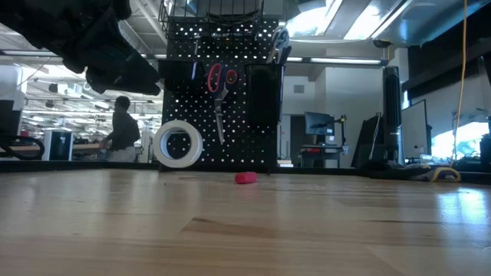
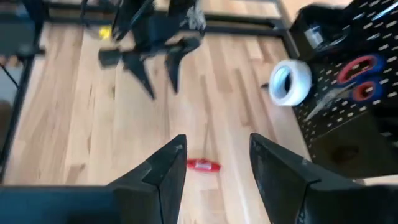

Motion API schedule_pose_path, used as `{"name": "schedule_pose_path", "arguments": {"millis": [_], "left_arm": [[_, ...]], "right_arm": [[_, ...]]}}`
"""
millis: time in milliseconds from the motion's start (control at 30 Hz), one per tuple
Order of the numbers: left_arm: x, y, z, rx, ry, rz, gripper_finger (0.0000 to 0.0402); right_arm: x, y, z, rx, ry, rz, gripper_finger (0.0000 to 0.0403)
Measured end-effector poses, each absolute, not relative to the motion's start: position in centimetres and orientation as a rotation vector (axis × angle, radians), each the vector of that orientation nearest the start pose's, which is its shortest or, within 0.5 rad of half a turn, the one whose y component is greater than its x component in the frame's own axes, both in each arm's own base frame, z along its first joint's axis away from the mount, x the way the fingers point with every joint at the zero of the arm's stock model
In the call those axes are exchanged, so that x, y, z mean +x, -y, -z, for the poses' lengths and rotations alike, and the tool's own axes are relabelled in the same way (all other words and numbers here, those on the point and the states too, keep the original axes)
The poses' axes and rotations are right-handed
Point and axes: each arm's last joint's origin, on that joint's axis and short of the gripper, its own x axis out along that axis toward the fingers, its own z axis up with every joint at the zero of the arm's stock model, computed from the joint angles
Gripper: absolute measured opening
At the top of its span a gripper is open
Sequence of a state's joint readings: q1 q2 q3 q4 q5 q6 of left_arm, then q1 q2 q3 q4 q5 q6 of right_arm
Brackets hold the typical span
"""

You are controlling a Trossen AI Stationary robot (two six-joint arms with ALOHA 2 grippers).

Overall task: Hang tools onto peg board
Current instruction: Put the red allen wrench into the right black bin on the peg board

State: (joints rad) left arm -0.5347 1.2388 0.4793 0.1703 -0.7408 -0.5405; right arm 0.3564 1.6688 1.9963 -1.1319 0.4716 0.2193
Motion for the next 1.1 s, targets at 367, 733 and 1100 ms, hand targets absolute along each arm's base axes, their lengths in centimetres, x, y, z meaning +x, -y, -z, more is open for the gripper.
{"name": "schedule_pose_path", "arguments": {"millis": [367,733,1100], "left_arm": [[22.1,6.6,-17.6,-0.156,-0.501,-0.255,0.0196],[23.6,4.5,-20.5,-0.020,-0.675,-0.289,0.0168],[28.6,2.9,-20.0,0.092,-0.805,-0.198,0.0134]], "right_arm": [[28.7,-12.8,-35.3,-0.119,-0.713,0.350,0.0175],[23.9,-11.7,-27.3,0.104,-0.545,0.311,0.0175],[23.3,-11.3,-22.0,0.191,-0.438,0.280,0.0175]]}}
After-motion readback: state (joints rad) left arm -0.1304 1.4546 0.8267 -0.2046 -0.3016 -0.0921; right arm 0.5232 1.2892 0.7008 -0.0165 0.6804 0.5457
